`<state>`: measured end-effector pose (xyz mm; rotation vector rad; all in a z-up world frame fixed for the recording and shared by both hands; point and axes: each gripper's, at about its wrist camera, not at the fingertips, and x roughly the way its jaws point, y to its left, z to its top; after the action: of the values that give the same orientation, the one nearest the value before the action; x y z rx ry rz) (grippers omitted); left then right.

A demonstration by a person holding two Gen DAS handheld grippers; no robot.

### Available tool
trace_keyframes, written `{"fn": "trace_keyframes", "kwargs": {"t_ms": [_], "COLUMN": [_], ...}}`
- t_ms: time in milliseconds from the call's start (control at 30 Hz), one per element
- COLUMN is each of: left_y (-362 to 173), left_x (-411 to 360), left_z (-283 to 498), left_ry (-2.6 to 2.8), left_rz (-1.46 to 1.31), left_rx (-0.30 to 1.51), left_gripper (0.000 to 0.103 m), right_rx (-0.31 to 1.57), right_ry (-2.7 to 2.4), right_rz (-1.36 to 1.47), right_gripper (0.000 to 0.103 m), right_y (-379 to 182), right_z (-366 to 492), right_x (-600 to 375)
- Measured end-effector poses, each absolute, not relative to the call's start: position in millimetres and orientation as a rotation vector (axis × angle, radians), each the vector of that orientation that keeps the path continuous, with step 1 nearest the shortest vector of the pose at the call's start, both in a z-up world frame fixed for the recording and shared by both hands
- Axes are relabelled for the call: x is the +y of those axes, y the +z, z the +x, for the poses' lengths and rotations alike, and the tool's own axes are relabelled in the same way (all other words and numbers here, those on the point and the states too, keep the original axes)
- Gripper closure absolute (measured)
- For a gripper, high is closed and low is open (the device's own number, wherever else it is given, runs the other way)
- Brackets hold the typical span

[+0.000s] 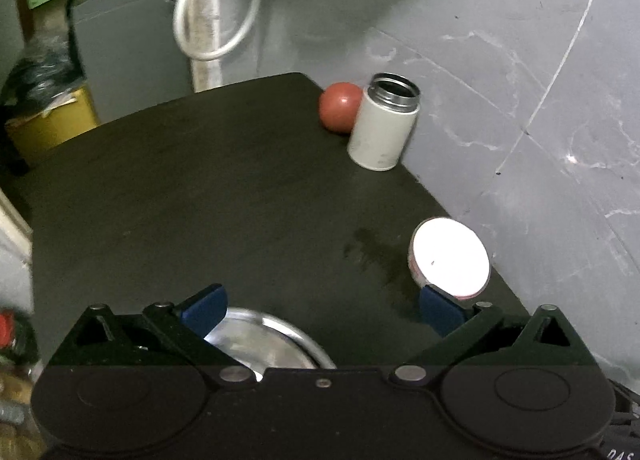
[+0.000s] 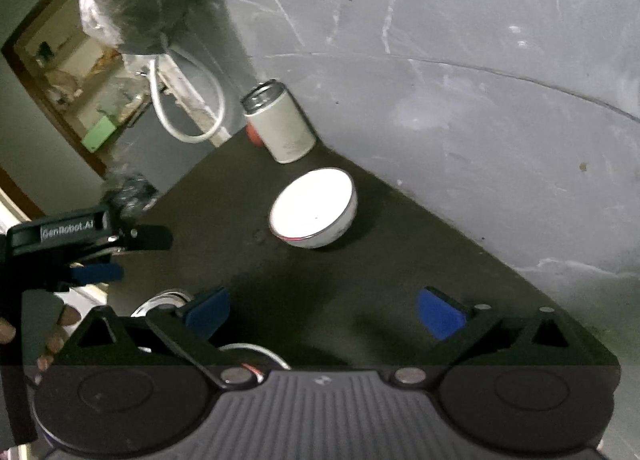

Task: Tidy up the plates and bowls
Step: 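Move both grippers to the second white red-rimmed bowl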

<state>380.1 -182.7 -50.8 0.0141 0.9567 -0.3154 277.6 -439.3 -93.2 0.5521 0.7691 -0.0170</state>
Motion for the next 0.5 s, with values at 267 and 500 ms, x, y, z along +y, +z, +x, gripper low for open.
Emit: {"fn": "trace_keyframes", "kwargs": {"t_ms": [267, 500], "left_y": [-83.2, -102.2], "left_x": [-205.5, -226.9], "left_z": [417.4, 439.0], "left_ry": [-0.414, -0.473], "left_rz": [0.001, 0.040], "left_rx": [0.956, 0.952], "left_gripper": [0.001, 0.001], "right_rx": [0.783, 0.749], "right_ry": [-0.133, -0.168], "right_rz": [0.548, 0.567], "right_gripper": [0.000, 0.000], "right_y": [-97.7, -107.6], "right_z": [288.6, 314.5], "right_x": [-444.2, -436.0]}}
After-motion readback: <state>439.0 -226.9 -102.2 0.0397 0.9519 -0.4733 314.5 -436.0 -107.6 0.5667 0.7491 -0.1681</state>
